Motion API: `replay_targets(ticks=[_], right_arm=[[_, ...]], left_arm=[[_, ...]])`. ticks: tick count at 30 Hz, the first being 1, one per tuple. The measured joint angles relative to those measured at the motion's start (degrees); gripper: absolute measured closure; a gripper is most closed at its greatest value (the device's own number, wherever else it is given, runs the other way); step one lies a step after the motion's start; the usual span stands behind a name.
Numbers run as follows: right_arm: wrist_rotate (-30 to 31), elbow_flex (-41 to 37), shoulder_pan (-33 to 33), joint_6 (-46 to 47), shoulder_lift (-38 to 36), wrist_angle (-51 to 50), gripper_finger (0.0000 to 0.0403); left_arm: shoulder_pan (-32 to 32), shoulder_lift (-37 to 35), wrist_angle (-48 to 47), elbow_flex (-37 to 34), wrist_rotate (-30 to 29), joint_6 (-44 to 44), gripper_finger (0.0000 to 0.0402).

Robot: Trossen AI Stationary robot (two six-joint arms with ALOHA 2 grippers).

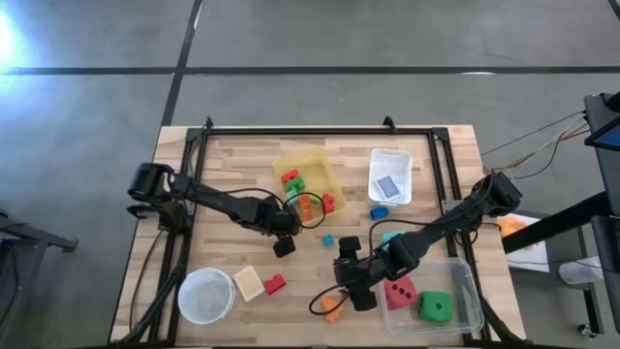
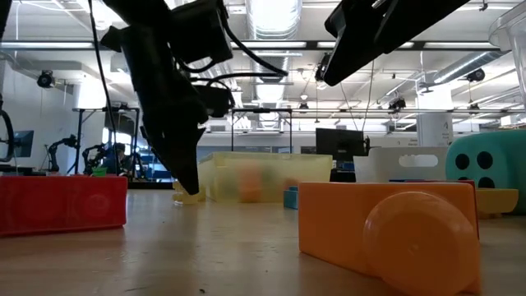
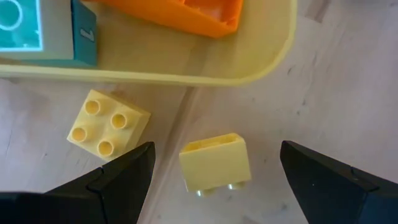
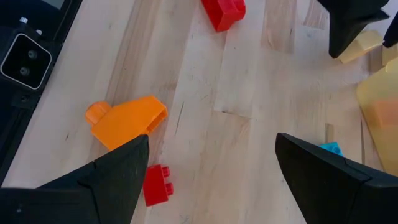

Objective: Pick & Place Toys
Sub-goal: Put the yellow game piece into the yellow bin

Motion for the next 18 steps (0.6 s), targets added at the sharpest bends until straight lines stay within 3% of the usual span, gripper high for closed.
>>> replay_targets(ticks=[6,18], right_arm=[[0.0,0.0,0.0,0.0,0.0,0.0,0.006],[0.0,0.0,0.0,0.0,0.0,0.0,0.006]], left_arm=[[0.0,1.5,0.0,0.0,0.0,0.3,0.0074],[0.0,1.4,0.5,0.0,1.1,1.1,0.0153]])
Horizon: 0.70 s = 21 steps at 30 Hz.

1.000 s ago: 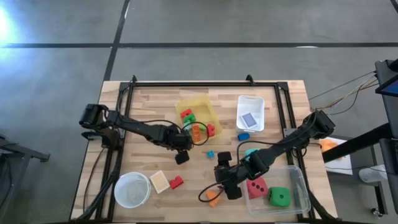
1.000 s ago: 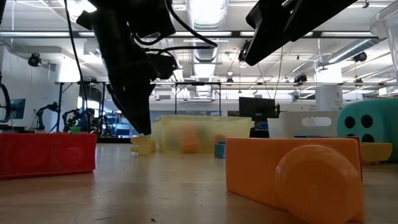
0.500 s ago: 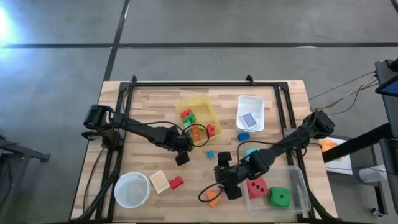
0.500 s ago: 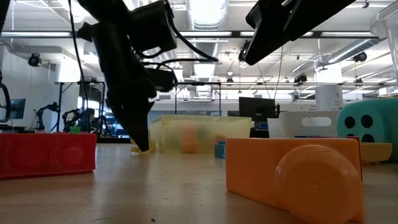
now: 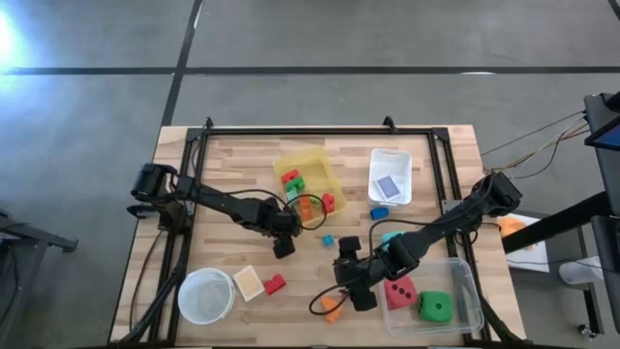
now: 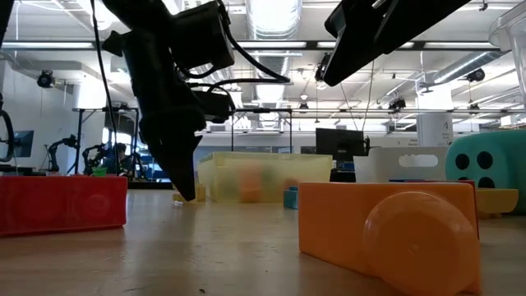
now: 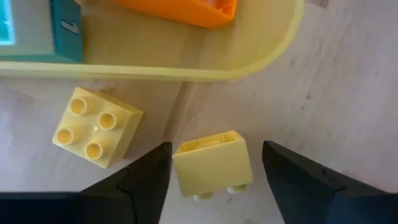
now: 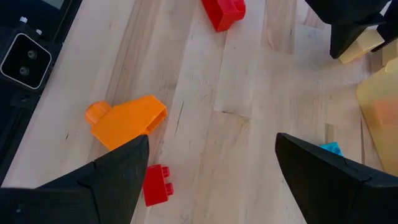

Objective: Pick & Place Toys
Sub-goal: Put the yellow game piece into the yellow bin

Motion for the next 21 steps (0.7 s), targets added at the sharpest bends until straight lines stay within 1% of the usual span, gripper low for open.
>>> replay_targets(ticks=[8,15,21], right_arm=[[0.0,0.0,0.0,0.0,0.0,0.0,0.006],[0.0,0.0,0.0,0.1,0.0,0.0,0.006],[0.0,0.0,0.0,0.2,0.0,0.0,0.006]], left_arm=[[0.1,0.0,0.0,0.0,0.5,-0.5,0.0205],[0.0,0.0,0.6,-0.4,0.5,-0.9,0.0261],[0.0,0.0,0.6,-0.4,0.7,-1.0,0.0264]])
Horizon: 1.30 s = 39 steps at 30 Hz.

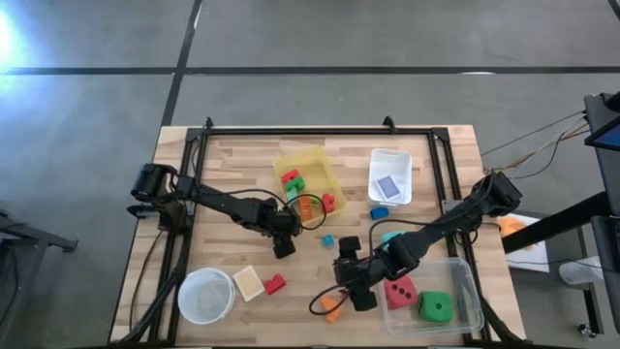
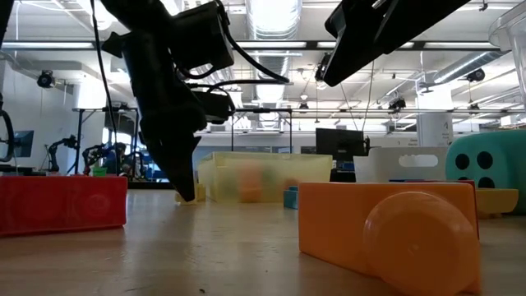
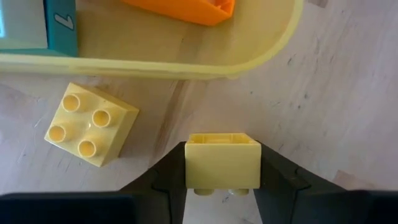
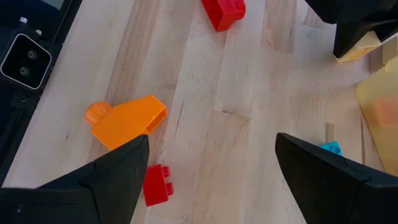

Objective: Pick & Place Toys
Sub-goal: Put the yellow game piece into the yellow bin

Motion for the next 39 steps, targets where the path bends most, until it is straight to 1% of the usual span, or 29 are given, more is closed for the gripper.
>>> replay_targets(ticks=[7,11,15,23,26,31,36,39], right_arm=[[0.0,0.0,0.0,0.0,0.0,0.0,0.006],[0.0,0.0,0.0,-0.1,0.0,-0.1,0.006],[0.0,0.0,0.0,-0.1,0.0,-0.1,0.006],[0.0,0.0,0.0,0.0,0.0,-0.1,0.006],[0.0,0.0,0.0,0.0,0.0,-0.1,0.006],[0.0,0.0,0.0,0.0,0.0,0.0,0.006],[0.0,0.0,0.0,0.0,0.0,0.0,0.006],[0.0,0.0,0.0,0.0,0.0,0.0,0.006]], left_arm=[[-0.5,-0.3,-0.4,0.2,4.3,-0.8,0.0264],[-1.1,-0.7,-5.2,1.2,6.2,-1.5,0.0264],[-2.1,-2.2,-9.1,2.5,6.4,-1.8,0.0264],[-3.7,-8.0,-10.5,4.6,6.6,-1.8,0.0264],[-3.7,-10.7,-10.6,5.6,4.7,-1.8,0.0264],[-2.2,-14.4,-10.5,7.8,-1.9,-0.9,0.0264],[1.6,-15.0,-9.9,10.9,-2.1,2.3,0.0264],[4.0,-14.8,-10.2,13.0,-0.8,4.7,0.0264]])
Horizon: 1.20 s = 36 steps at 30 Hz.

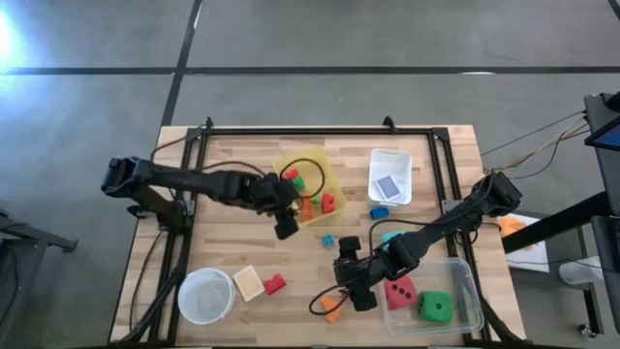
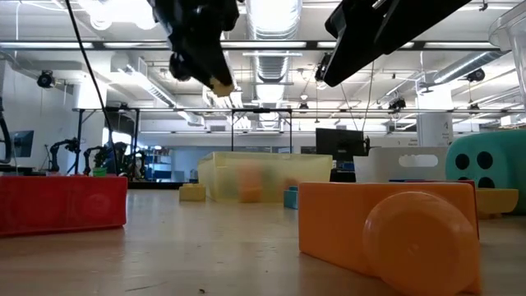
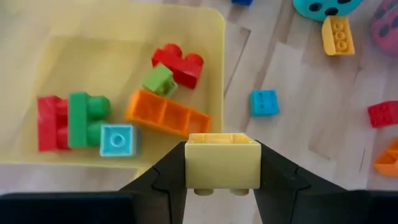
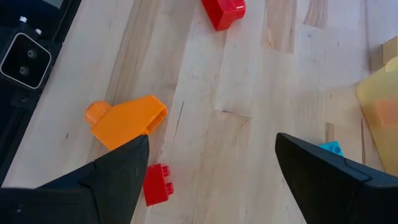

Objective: Pick & Place Toys
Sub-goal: Put the yellow game piece into the yellow bin

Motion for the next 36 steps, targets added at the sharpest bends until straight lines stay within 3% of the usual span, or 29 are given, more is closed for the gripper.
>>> replay_targets(ticks=[10,17,28,36], right_arm=[[0.0,0.0,0.0,-0.2,0.0,-0.1,0.006],[0.0,0.0,0.0,-0.4,0.0,0.1,0.006],[0.0,0.0,0.0,-1.8,0.0,0.1,0.006],[-0.4,0.0,0.0,-1.8,0.0,-0.1,0.006]], left_arm=[[7.7,0.6,-12.4,8.7,2.4,4.8,0.0264],[12.5,2.2,-15.2,11.5,2.7,6.0,0.0264],[16.8,11.0,-23.7,22.4,3.5,11.7,0.0264],[17.7,17.4,-22.7,22.8,3.5,13.1,0.0264]])
